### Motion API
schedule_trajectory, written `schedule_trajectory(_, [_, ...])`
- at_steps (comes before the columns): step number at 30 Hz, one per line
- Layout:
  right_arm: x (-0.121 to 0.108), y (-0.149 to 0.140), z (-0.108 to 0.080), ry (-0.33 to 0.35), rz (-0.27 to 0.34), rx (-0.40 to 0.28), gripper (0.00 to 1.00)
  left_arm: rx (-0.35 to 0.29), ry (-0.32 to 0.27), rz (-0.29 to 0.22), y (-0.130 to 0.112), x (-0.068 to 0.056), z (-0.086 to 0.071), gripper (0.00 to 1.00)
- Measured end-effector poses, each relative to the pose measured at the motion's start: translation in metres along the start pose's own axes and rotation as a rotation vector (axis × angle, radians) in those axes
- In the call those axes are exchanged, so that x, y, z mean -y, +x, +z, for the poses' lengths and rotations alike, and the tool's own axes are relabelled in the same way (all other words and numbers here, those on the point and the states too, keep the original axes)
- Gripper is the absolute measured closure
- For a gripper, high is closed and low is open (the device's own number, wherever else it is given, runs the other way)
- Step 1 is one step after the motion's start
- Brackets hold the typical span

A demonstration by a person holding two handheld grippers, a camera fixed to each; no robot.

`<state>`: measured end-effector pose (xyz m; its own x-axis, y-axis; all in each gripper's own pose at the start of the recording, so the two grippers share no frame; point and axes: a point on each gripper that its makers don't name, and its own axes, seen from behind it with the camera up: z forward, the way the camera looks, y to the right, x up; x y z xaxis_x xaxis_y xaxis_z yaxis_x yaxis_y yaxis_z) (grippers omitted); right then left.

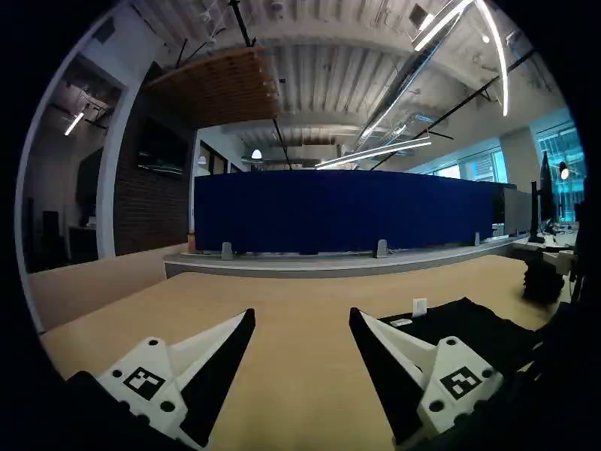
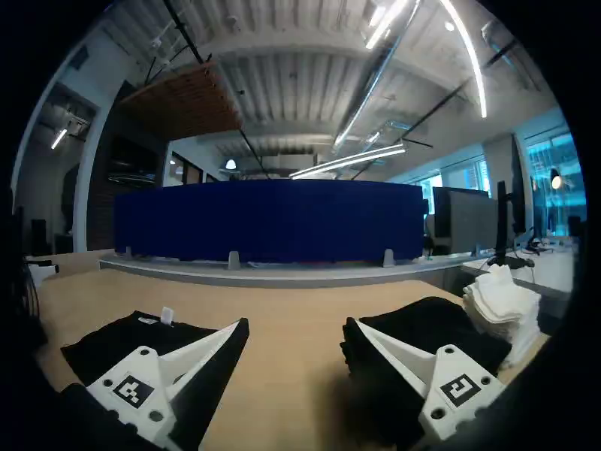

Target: Fold towel

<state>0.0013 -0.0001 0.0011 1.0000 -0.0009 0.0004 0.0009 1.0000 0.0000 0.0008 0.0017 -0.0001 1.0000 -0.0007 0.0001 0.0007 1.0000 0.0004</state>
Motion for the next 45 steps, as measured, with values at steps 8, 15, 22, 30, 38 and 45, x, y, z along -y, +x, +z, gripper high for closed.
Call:
schedule_trajectory(8, [0.000,0.000,-0.001,0.000,0.000,0.000,0.00,0.000,0.000,0.000,0.000,0.000,0.000,0.07])
schedule_trajectory(15, [0.000,-0.001,-0.001,0.000,0.000,0.000,0.00,0.000,0.000,0.000,0.000,0.000,0.000,0.07])
schedule_trajectory(22, [0.002,0.001,-0.001,0.001,0.001,0.000,0.00,0.000,-0.001,-0.001,0.000,0.000,0.000,0.07])
schedule_trajectory(30, [0.001,0.008,-0.003,-0.005,-0.013,0.002,0.00,0.009,-0.004,0.006,-0.001,0.002,0.002,0.07])
schedule_trajectory(38, [0.001,0.070,-0.012,-0.009,-0.041,-0.021,0.00,-0.005,-0.013,0.011,0.051,0.001,0.002,0.07])
schedule_trajectory(45, [0.016,0.134,-0.023,0.012,-0.035,-0.012,0.00,0.002,-0.029,0.025,0.126,-0.001,-0.007,0.07])
